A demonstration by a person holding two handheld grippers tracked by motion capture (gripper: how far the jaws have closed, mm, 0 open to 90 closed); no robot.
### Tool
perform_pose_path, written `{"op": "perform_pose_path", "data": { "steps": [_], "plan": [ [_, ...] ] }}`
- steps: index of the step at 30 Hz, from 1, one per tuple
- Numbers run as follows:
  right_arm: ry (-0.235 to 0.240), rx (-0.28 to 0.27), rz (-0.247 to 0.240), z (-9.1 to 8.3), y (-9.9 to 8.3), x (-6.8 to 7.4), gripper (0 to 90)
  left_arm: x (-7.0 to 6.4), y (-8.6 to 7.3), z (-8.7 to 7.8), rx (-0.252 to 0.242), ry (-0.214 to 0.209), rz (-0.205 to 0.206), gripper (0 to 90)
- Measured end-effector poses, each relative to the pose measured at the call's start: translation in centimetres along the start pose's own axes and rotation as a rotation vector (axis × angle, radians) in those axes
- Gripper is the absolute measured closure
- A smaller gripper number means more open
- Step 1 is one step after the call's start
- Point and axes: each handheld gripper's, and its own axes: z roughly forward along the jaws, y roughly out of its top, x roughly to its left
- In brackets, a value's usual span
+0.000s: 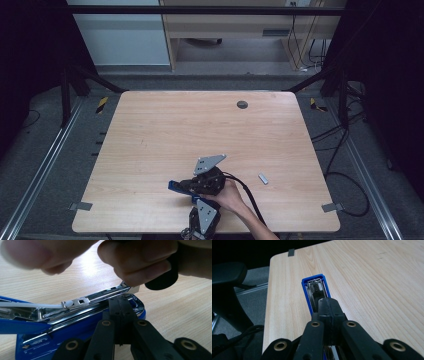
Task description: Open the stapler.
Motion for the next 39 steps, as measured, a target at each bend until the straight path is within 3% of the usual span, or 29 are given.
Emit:
{"op": "perform_pose_path", "data": {
  "steps": [39],
  "plan": [
    [-0.021,0.198,0.014,3.1,0.7,0.1,90.0,-0.1,0.0,0.0,-0.002,0.009,0.006,89.7]
  ]
}}
